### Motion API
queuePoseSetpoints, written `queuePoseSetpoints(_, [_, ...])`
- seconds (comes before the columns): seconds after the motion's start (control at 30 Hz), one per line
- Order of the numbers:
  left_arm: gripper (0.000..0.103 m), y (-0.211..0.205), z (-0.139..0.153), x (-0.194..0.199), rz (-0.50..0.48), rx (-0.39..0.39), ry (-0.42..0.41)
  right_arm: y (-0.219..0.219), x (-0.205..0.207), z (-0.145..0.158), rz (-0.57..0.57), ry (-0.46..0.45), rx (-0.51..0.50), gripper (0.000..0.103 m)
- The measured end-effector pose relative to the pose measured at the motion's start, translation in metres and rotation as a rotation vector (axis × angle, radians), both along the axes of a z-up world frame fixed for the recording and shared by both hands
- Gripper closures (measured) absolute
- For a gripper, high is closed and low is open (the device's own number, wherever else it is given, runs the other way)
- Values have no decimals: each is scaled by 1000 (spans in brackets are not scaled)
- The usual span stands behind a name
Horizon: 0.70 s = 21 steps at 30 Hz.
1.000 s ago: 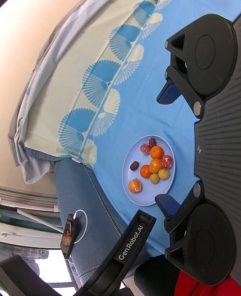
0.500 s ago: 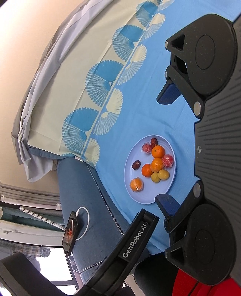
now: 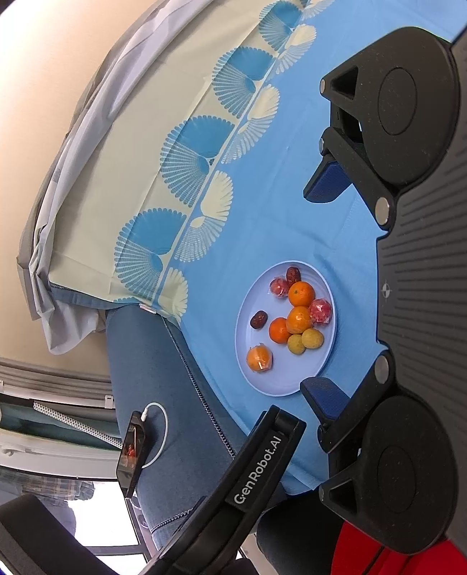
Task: Organize fruits
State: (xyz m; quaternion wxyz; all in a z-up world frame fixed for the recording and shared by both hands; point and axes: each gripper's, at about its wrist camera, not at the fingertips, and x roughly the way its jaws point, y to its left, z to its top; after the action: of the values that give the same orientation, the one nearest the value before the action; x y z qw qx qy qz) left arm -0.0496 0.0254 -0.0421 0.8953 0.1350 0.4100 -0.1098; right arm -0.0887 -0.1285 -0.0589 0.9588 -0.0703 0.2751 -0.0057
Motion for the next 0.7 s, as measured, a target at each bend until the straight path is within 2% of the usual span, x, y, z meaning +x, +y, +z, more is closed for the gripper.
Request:
queuePoseSetpoints(0.5, [0, -3, -7, 4, -1, 18, 19, -1, 4, -5, -1, 14, 3, 1])
queuePoseSetpoints(0.7, [0, -4, -6, 3, 10, 36, -10, -1, 4, -5, -2, 11, 9, 1])
